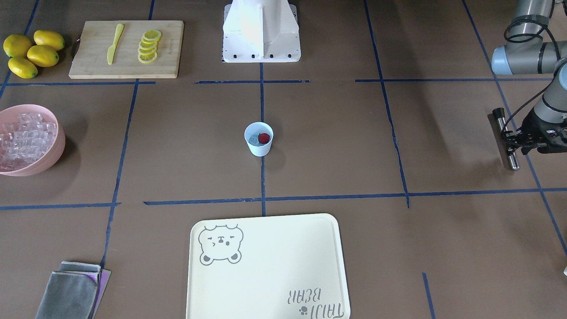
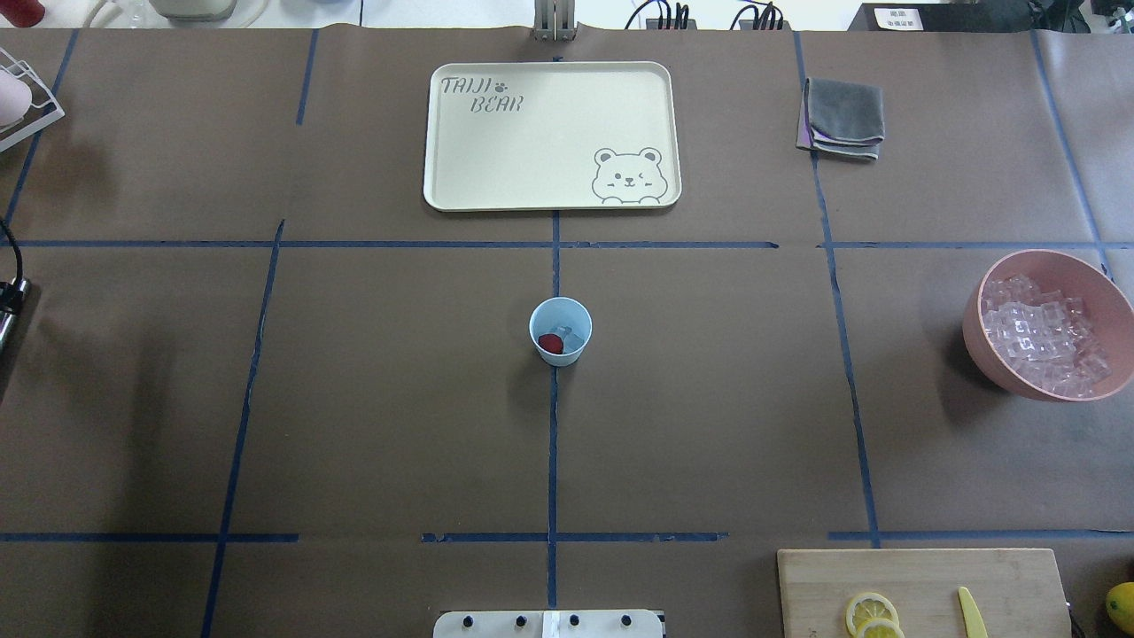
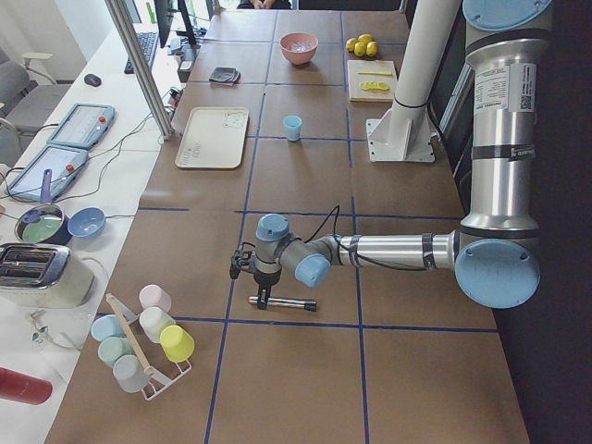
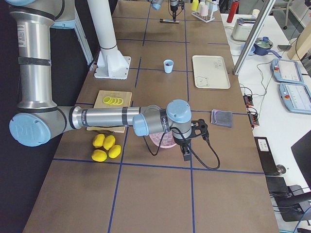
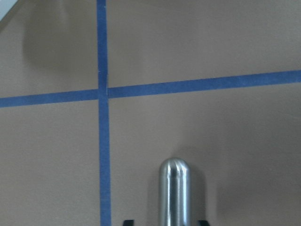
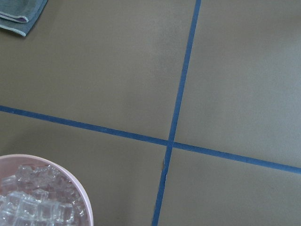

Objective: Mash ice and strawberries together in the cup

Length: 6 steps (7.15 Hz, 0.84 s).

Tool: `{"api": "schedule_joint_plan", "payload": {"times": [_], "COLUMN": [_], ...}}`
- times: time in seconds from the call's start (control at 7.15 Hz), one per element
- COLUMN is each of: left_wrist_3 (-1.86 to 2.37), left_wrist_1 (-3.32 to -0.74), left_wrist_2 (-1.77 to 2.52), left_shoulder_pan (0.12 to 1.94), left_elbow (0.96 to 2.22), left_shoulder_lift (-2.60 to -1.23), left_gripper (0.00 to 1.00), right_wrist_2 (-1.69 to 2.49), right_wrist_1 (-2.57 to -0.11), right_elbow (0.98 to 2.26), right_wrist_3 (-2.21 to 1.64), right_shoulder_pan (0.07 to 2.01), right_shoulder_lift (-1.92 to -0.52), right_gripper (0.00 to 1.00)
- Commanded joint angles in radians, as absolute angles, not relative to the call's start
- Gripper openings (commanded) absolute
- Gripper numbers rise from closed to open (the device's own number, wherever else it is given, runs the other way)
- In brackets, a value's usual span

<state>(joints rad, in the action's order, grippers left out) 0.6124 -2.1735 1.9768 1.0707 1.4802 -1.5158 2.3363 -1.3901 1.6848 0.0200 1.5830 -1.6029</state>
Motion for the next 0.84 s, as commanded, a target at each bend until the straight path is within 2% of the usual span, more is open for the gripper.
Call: {"api": "schedule_joint_plan", "payload": {"times": [0.0,0.28,0.7], "left_wrist_3": [0.604,0.484,0.119], "left_wrist_1": [-2.171,-2.090,-1.799], "left_wrist_2": [1.959,2.023,2.158], "left_shoulder_pan": [1.071,1.097,1.326], "left_elbow": [1.479,1.494,1.575], "left_shoulder_lift": [-1.517,-1.528,-1.572], "left_gripper": [1.00,1.00,1.00], "right_wrist_2": [2.339,2.345,2.347], "right_wrist_1": [-1.391,-1.397,-1.394], "right_elbow": [1.686,1.683,1.675], "right_wrist_3": [0.018,0.017,0.017], "right_shoulder_pan": [1.583,1.582,1.583], "right_shoulder_lift": [-1.603,-1.608,-1.611], "right_gripper": [1.00,1.00,1.00]}}
